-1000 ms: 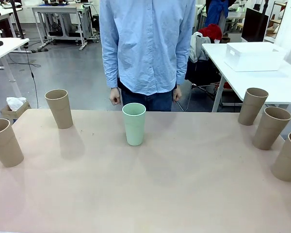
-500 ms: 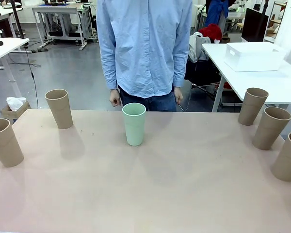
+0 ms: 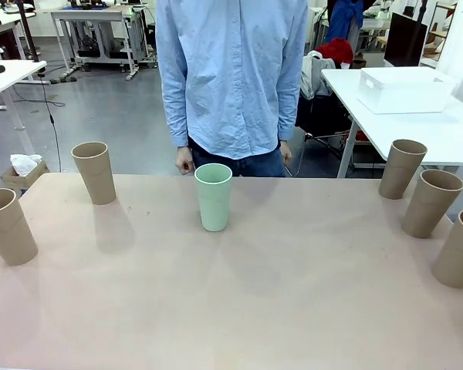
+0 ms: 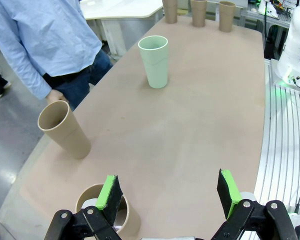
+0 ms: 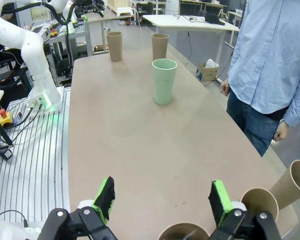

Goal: Stack the cups and store them in the basket.
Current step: Pick up two Reusable plastic cups , one in each hand.

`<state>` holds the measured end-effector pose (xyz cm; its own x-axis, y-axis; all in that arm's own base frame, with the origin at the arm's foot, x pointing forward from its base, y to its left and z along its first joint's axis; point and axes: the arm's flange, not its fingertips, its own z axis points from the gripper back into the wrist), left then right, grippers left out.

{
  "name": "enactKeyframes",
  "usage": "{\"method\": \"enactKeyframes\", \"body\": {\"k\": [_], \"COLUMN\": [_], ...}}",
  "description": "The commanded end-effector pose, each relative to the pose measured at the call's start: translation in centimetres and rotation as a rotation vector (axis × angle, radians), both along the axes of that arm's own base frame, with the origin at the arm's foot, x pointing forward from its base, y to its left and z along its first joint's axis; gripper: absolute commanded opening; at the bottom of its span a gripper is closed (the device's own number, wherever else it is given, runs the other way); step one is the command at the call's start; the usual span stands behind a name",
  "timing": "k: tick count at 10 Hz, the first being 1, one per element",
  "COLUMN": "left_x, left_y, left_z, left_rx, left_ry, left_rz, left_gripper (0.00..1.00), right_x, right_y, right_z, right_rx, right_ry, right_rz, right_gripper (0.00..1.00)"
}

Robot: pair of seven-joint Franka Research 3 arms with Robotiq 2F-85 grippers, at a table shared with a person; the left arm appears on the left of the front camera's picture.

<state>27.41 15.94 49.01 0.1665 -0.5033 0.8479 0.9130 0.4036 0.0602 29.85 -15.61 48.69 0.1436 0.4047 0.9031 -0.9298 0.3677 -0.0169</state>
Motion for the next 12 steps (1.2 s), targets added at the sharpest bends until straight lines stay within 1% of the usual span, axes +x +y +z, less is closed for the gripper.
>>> {"method": "enactKeyframes", "body": {"k": [1, 5, 6, 7, 8, 10, 12], "left_x": [0.0, 0.0, 0.0, 1.1, 2.4, 4.2, 5.6], "left_y": [0.0, 0.0, 0.0, 1.1, 2.6, 5.3, 9.1], "left_z": [0.0, 0.0, 0.0, 0.2, 0.6, 1.1, 0.5], "left_rx": [-0.013, -0.013, 0.0, 0.017, -0.001, -0.031, -0.071], "left_ry": [-0.023, -0.023, 0.0, 0.05, 0.061, 0.055, 0.025], "left_rz": [-0.01, -0.01, 0.0, 0.014, 0.014, -0.065, -0.131], "left_gripper": [1.0, 1.0, 1.0, 1.0, 1.0, 1.0, 1.0], "right_x": [0.3, 0.3, 0.3, 0.0, 1.3, 2.8, 4.8], "right_y": [0.0, 0.0, 0.0, 0.0, -1.6, -5.9, -10.7], "right_z": [0.1, 0.1, 0.1, 0.0, 0.4, 0.7, -0.4], "right_rx": [0.019, 0.019, 0.019, 0.0, 0.038, 0.095, 0.113], "right_ry": [-0.037, -0.037, -0.037, 0.0, -0.004, 0.002, -0.02], "right_rz": [0.005, 0.005, 0.005, 0.0, 0.019, 0.069, 0.087], "right_gripper": [1.0, 1.0, 1.0, 1.0, 1.0, 1.0, 1.0]}}
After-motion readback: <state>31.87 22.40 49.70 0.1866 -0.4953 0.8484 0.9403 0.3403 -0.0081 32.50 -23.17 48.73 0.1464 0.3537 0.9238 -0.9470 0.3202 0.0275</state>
